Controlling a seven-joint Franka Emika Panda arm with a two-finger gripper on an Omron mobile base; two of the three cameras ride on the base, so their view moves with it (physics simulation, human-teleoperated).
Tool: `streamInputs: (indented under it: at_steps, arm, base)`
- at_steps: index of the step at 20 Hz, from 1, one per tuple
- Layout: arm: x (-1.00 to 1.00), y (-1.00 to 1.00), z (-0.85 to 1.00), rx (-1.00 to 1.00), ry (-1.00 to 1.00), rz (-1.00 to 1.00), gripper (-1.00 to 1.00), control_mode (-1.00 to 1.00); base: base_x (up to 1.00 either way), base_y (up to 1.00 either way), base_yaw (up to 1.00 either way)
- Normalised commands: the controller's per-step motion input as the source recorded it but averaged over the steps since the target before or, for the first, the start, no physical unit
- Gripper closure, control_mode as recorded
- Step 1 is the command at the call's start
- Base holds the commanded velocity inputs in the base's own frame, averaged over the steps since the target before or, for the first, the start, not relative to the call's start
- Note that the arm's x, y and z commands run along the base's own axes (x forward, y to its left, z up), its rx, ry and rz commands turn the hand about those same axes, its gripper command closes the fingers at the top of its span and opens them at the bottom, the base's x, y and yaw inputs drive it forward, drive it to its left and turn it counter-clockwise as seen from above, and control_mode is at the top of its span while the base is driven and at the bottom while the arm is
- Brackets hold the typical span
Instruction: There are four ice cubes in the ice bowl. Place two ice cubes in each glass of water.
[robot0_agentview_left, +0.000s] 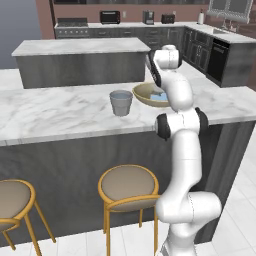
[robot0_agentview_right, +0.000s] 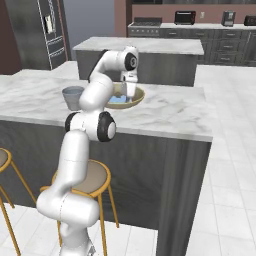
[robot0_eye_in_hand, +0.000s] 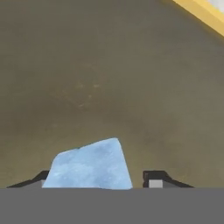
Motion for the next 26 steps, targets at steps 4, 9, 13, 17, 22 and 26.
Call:
streamInputs:
  at_steps: [4,9,13,17,22,26]
  arm:
    - [-0.2,0.0,-0.16,-0.01,-0.03,-0.17,1.0,-1.0]
    - [-0.26,0.0,0.02,-0.09,-0.31,-0.1,1.0,-1.0]
    - [-0.39,0.07,0.12,-0.17,-0.63,-0.08,1.0,-1.0]
    - [-0.94,0.24,0.0,-0.19,-1.0,-0.07,1.0,-1.0]
    - [-0.97,0.36,0.12,-0.13,-1.0,-0.07,1.0,-1.0]
    - [-0.62,0.66,0.19,-0.01,-0.87,0.02,1.0,-1.0]
  base:
    - [0.0,0.0,0.0]
    - [0.0,0.0,0.0]
    - [0.0,0.0,0.0]
    - [0.0,0.0,0.0]
    - [0.0,0.0,0.0]
    - [0.0,0.0,0.0]
